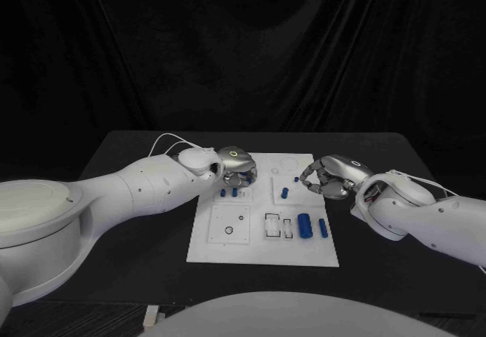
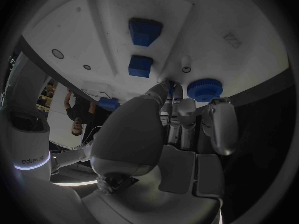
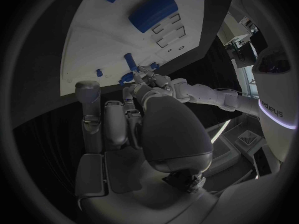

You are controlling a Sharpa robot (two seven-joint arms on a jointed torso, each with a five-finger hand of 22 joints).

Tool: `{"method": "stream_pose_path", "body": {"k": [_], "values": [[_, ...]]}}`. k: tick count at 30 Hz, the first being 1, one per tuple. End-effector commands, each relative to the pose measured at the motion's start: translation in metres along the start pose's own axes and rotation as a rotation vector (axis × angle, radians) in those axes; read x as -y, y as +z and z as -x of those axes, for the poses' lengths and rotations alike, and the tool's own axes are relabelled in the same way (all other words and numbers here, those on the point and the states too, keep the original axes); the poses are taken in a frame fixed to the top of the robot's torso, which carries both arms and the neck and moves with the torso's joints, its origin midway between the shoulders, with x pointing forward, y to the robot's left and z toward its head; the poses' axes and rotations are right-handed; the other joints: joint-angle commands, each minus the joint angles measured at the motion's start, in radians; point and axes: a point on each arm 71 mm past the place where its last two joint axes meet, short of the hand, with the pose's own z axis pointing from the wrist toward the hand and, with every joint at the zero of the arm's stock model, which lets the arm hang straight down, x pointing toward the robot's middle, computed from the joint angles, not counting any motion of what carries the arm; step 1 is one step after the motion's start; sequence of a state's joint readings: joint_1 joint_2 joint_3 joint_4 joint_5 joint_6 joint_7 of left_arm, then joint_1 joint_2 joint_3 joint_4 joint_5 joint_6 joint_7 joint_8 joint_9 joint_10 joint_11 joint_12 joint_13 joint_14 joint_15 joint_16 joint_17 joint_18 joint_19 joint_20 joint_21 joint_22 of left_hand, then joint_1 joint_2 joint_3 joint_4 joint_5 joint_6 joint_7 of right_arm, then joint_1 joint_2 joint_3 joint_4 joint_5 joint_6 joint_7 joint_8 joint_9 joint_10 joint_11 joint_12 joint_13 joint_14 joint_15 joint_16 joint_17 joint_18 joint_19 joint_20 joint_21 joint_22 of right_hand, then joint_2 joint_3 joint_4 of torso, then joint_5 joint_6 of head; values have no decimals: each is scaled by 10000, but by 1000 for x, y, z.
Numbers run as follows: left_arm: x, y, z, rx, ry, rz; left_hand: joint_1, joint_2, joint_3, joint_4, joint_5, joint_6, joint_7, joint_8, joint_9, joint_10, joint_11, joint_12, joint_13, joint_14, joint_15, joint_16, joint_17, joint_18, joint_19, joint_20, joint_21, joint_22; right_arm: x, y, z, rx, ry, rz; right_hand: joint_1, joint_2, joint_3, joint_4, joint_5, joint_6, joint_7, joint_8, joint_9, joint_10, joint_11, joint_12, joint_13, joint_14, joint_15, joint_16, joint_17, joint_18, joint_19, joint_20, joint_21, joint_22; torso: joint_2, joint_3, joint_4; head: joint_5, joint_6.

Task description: Assemble the parts on the task board

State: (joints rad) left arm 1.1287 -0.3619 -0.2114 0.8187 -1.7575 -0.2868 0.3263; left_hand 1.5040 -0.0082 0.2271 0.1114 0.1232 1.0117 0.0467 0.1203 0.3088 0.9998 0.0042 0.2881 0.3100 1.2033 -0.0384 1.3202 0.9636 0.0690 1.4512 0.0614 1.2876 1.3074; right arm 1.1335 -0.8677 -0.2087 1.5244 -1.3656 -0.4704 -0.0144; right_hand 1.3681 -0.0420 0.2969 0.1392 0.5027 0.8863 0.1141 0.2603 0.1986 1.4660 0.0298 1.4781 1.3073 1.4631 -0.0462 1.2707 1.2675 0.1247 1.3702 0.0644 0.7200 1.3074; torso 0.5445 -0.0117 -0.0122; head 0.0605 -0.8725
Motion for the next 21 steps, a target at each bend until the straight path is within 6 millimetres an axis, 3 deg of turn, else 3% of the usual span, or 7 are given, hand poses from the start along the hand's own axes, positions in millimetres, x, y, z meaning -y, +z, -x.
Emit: {"method": "stream_pose_path", "body": {"k": [1, 4, 10, 14, 21], "values": [[1, 0, 1, 453, 140, -27, 126, 102, 150, -111, 49, 105, 65, -4, 8, 283, -1, -108, -53, 24, 20, -35, -92, -74, 43, 27, 3, 1822, 1, -1, -1, -81, 8, -107, -5, 11, 77, -34, 41, 73, 7, 42, 15, 33, -7, -41, 1329, 321, 34, -32, -7, 129, -20, -12, -23, 784, -1, 1, -8, 34, -2], [1, -3, 2, 691, 194, -28, 144, 92, 230, -196, 7, 157, 98, -45, 2, 503, 13, -222, -132, 168, 19, -39, -78, -84, 73, 28, 48, 1836, 1, -1, -2, -84, 21, -118, 5, 18, 89, -44, 47, 78, 7, 45, 16, 37, -9, -38, 1333, 319, 34, -38, -13, 131, -23, -12, -38, 782, 0, 2, -2, 29, -2], [1, -16, 6, 845, 129, -195, 60, -56, 308, -209, -459, 121, 85, -257, -100, 561, 19, -759, -475, 207, 11, -243, -380, -63, 57, 27, -65, 1806, 2, -2, -1, -94, 25, -176, 16, 25, 102, -55, 51, 83, 6, 49, 18, 28, -9, -46, 1322, 319, 33, -39, -13, 131, -23, -13, -38, 782, -5, 10, 12, 22, -2], [-3, -26, 23, 967, 202, -302, -28, -134, 311, -123, -660, 77, 81, -358, -158, 552, 25, -990, -622, 153, 6, -351, -535, -45, 20, 26, -168, 1779, 3, -2, -1, -127, 22, -225, 16, 25, 102, -55, 51, 83, 6, 49, 18, 28, -9, -46, 1322, 319, 33, -39, -13, 131, -23, -13, -38, 782, -7, 4, 6, 48, -2], [-11, -43, 51, 992, 150, -318, -84, -205, 318, -29, -719, -8, 72, -472, -225, 560, 24, -1191, -750, 46, 5, -475, -717, -20, -42, 28, -319, 1743, 5, -2, -2, -193, 10, -305, 23, 28, 110, -62, 52, 90, 5, 53, 20, 24, -9, -50, 1318, 316, 32, -47, -21, 133, -27, -13, -54, 779, -17, 6, 18, 37, -2]]}}
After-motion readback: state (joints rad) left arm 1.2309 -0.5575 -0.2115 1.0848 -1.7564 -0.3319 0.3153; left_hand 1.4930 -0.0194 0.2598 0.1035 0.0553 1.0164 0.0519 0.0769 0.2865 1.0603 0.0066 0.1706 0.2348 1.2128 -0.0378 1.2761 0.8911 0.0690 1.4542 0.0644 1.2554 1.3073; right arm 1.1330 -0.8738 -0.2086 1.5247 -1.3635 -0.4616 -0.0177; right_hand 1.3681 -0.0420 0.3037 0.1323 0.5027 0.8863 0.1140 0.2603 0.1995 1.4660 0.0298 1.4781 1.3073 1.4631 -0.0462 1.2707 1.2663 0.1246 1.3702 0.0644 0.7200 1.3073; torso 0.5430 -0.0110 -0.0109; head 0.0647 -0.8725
